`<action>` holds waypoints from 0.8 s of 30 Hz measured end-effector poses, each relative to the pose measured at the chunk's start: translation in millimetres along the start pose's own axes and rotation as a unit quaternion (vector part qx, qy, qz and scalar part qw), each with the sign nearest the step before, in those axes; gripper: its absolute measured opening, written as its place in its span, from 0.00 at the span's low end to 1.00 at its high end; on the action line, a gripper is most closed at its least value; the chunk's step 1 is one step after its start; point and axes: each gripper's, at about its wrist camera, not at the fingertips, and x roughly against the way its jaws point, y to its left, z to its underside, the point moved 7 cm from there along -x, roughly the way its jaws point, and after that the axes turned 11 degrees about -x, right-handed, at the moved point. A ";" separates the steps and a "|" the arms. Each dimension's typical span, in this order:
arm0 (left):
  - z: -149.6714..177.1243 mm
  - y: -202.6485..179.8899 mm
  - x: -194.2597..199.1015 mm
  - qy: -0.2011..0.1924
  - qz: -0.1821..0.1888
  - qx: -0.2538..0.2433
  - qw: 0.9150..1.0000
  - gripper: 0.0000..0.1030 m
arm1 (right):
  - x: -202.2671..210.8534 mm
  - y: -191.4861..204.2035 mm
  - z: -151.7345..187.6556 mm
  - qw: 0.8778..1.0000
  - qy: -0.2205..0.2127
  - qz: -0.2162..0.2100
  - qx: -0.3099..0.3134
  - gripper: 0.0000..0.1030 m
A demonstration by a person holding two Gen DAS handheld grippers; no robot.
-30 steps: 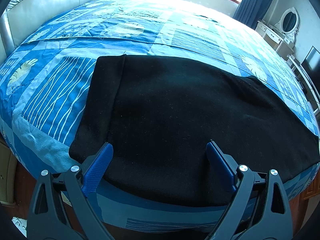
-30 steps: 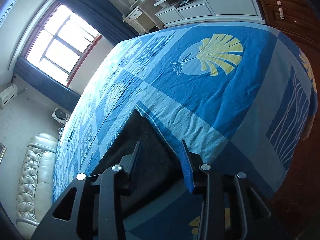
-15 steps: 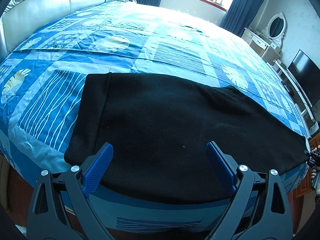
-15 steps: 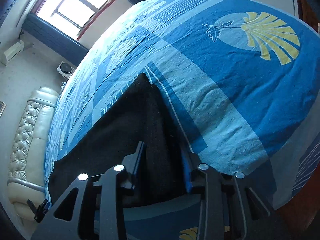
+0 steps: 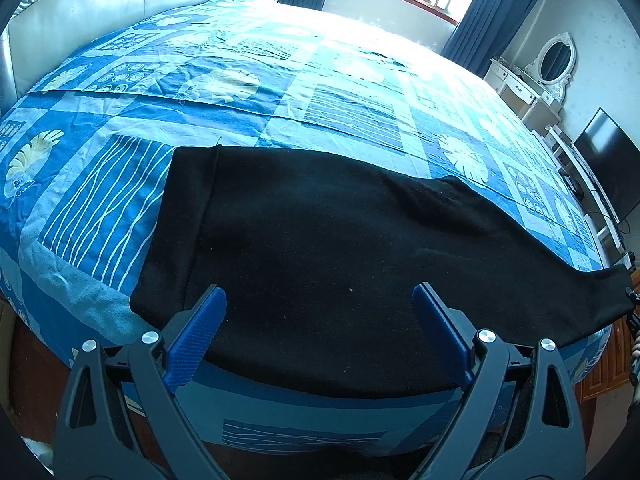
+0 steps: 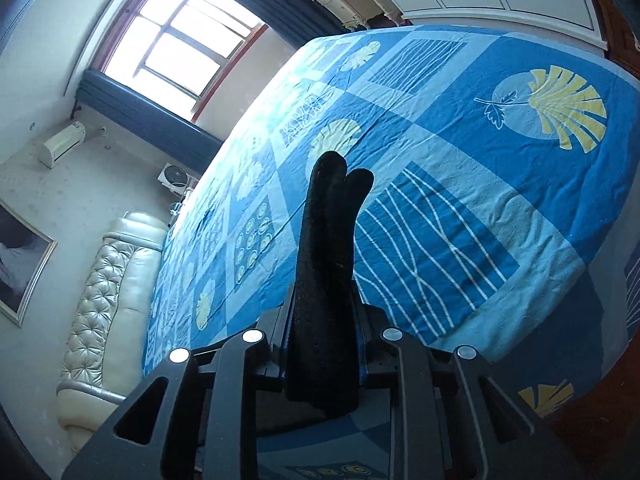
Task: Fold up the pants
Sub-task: 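Fold the held leg ends over the pants toward the waistband with the right tool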
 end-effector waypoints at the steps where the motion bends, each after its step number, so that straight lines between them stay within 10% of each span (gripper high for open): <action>1: -0.3 -0.6 0.7 0.002 0.001 0.001 1.000 0.91 | 0.6 13.1 5.1 1.000 0.000 -0.004 0.008 0.23; 14: 4.5 -25.6 15.6 -0.005 0.001 -0.036 0.999 0.91 | -51.2 190.3 111.5 0.988 0.057 -0.059 0.134 0.22; 24: 11.5 -45.0 21.1 -0.006 0.007 -0.061 0.998 0.91 | -149.4 213.3 216.8 0.970 0.120 0.021 0.209 0.22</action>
